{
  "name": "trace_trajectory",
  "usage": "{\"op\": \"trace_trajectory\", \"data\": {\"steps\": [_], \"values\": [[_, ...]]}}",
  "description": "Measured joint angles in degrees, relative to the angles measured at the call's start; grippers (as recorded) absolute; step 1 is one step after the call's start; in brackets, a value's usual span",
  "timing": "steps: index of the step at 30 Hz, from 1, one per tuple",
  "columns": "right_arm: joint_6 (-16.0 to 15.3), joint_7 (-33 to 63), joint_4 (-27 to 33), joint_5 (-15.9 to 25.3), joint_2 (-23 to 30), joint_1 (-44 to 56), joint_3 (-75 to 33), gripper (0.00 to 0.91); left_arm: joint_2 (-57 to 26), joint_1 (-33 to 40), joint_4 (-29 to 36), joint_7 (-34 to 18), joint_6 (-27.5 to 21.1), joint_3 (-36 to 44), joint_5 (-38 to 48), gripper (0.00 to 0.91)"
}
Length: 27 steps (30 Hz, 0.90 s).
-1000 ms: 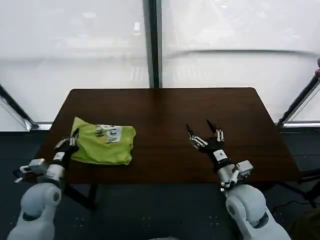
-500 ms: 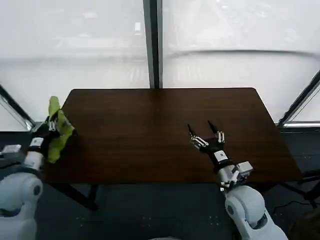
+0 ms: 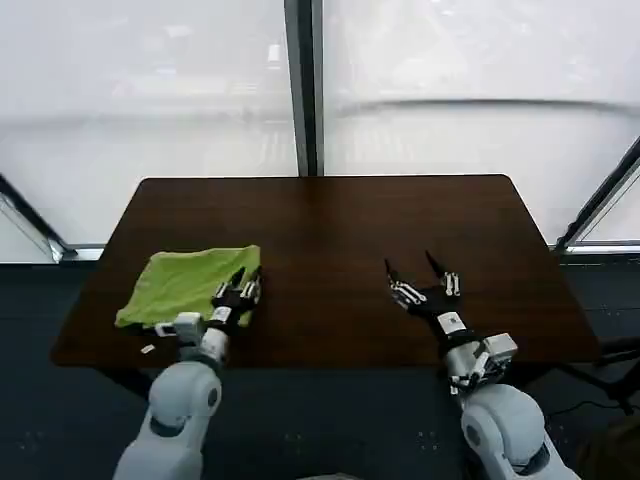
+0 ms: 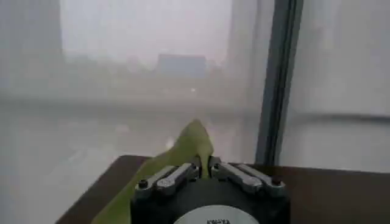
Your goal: Fold and organize the clothes.
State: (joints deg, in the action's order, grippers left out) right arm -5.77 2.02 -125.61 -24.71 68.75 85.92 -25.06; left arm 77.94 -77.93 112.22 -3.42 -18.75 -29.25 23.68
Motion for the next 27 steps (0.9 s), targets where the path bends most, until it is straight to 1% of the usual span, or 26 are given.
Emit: {"op": "trace_trajectory", "data": {"steps": [1, 2, 5, 9, 15, 18, 22, 27], "values": [[-0.49, -0.05, 0.01, -0.16, -0.28, -0.05, 0.06, 0.878, 0.71, -0.08, -0.09, -0.07, -0.07, 1.26, -0.62, 0.234], [-0.9, -0.08, 0.05, -0.41, -0.57, -0.17, 0.14, 0.878, 1.14, -0.21, 0.01, -0.18, -0.2, 2.24, -1.17, 0.878], [-3.21, 0.06, 0.68, -2.05, -1.59, -1.07, 0.86, 0.878, 1.66, -0.88, 2.49, -0.33, -0.48, 4.43, -2.49, 0.878], [-6.03, 0.76, 1.94, -4.27, -2.98, -3.29, 2.78, 0.878, 1.29, -2.22, 7.83, -0.05, -0.5, 5.1, -3.35, 0.878], [-10.75, 4.81, 5.49, -10.4, -3.72, -9.61, 9.26, 0.878, -0.86, -4.59, 15.15, 0.11, 0.84, 3.01, -3.78, 0.878], [-12.57, 5.7, 7.97, -13.04, -2.67, -14.03, 13.94, 0.878, -2.3, -5.93, 17.39, 0.0, 1.52, 0.52, -3.84, 0.878], [-15.22, 5.96, 12.17, -16.37, -0.19, -20.53, 20.36, 0.878, -2.59, -7.81, 18.6, -0.06, 2.63, -2.18, -4.79, 0.878], [-17.72, 6.3, 19.81, -18.89, 4.58, -28.47, 26.67, 0.878, -2.11, -9.63, 19.05, -0.08, 3.34, -4.52, -5.4, 0.878]]}}
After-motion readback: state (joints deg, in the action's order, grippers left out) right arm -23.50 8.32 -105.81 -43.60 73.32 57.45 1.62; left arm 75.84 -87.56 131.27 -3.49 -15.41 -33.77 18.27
